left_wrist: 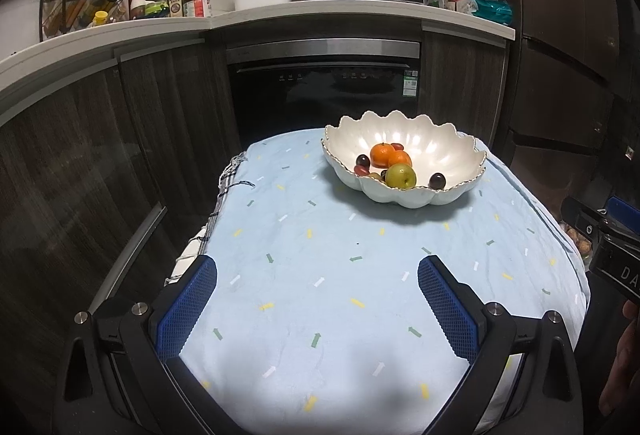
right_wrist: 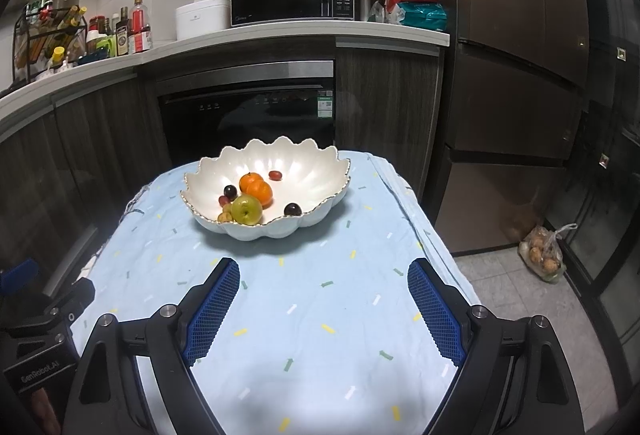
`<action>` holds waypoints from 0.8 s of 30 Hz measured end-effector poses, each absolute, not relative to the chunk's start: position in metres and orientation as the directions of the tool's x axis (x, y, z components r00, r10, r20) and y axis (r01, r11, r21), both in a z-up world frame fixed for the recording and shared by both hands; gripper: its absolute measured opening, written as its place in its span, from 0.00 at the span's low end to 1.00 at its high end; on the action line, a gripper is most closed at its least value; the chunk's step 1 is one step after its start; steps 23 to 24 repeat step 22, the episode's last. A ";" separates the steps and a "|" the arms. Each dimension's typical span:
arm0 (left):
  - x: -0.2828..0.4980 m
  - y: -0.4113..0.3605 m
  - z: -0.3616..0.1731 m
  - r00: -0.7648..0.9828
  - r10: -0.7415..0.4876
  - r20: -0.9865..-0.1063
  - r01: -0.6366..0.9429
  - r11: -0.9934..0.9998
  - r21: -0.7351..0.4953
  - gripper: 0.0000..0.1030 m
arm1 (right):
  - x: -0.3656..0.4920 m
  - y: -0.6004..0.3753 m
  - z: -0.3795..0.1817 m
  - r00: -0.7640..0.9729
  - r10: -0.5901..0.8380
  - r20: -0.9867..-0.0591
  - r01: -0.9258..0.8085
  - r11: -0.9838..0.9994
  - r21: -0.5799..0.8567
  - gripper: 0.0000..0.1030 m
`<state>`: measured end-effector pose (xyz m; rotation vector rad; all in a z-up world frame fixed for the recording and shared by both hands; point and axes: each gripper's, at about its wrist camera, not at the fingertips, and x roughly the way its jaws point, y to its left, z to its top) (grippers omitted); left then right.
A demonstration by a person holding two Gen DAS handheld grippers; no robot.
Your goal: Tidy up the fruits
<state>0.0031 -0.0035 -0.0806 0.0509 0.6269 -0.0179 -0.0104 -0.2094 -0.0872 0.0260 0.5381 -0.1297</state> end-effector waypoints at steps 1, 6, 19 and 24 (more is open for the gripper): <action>0.003 -0.003 -0.081 0.810 -0.002 -0.587 0.032 0.999 0.041 1.00 | -0.011 -0.210 -0.087 0.851 -0.117 -0.512 0.130 0.991 -0.009 0.85; 0.003 -0.005 -0.081 0.808 -0.001 -0.589 0.032 0.999 0.043 1.00 | -0.010 -0.209 -0.087 0.851 -0.117 -0.512 0.131 0.991 -0.008 0.85; 0.003 -0.006 -0.080 0.812 0.001 -0.583 0.026 0.999 0.038 1.00 | -0.011 -0.209 -0.086 0.851 -0.118 -0.512 0.131 0.991 -0.011 0.85; 0.004 -0.006 -0.081 0.809 -0.003 -0.588 0.029 0.999 0.034 1.00 | -0.010 -0.209 -0.086 0.851 -0.118 -0.512 0.131 0.991 -0.011 0.85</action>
